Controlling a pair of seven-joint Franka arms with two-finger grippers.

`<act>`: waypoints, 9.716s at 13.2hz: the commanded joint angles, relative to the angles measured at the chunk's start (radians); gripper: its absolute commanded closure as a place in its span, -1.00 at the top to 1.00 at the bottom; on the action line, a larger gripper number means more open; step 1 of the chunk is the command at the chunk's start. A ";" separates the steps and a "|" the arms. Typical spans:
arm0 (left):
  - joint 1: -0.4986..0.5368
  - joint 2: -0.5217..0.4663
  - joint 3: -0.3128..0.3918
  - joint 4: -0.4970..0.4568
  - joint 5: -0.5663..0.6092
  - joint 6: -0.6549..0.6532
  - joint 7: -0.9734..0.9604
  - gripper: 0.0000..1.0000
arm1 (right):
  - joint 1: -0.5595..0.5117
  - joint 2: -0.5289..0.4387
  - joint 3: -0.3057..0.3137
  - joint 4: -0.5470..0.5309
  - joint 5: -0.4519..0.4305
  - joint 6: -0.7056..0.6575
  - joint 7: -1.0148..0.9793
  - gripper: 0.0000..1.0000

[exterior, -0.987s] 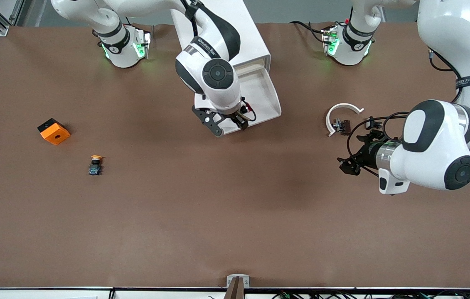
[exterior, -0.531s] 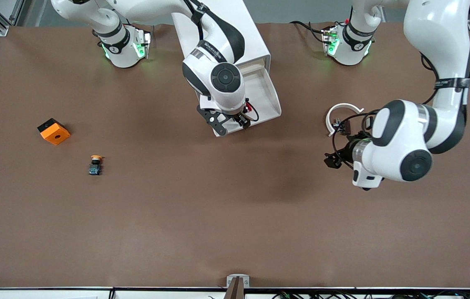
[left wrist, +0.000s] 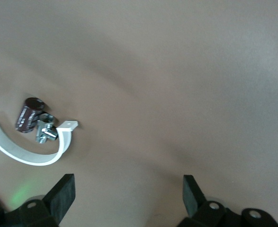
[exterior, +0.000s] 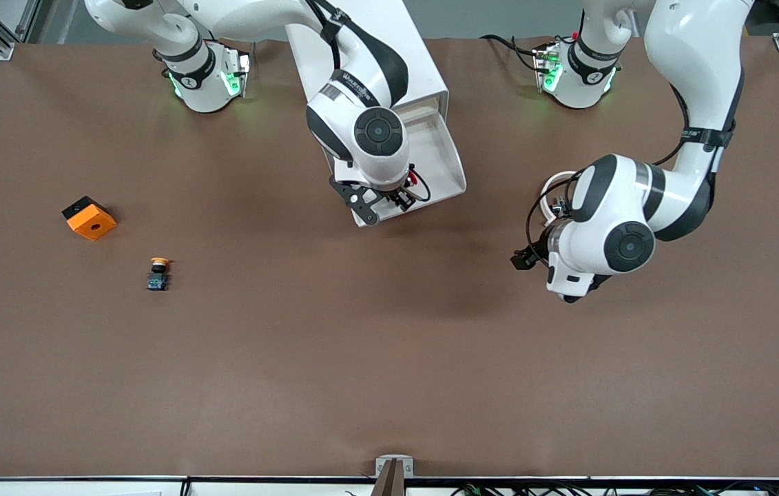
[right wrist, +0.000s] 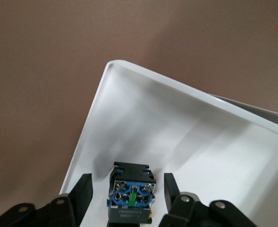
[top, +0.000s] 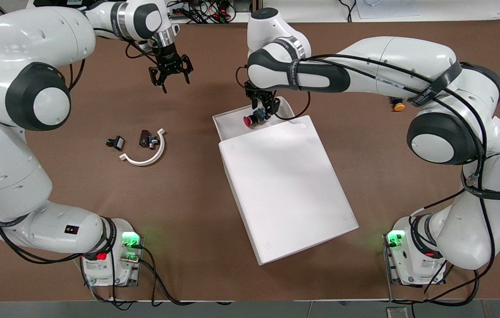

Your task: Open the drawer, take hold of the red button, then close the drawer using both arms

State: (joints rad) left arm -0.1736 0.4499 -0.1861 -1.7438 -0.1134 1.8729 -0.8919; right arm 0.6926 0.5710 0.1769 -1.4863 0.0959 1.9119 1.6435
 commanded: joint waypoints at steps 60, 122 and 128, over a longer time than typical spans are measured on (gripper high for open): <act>0.027 -0.003 -0.230 0.073 0.146 0.177 -0.294 1.00 | -0.729 -0.011 -0.048 -0.399 -0.231 0.375 -1.545 -0.70; 0.152 -0.551 0.146 0.130 0.112 -0.377 0.829 1.00 | -0.849 -0.566 -0.042 -0.048 -0.116 -0.401 -1.659 1.00; 0.152 -0.550 0.146 0.132 0.112 -0.382 0.826 1.00 | -0.849 -0.566 -0.042 -0.046 -0.116 -0.396 -1.659 1.00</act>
State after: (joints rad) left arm -0.0246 -0.1097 -0.0427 -1.6344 0.0021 1.5004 -0.0836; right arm -0.1471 -0.0050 0.1256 -1.5551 -0.0206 1.5211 -0.0053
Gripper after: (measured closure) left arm 0.000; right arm 0.000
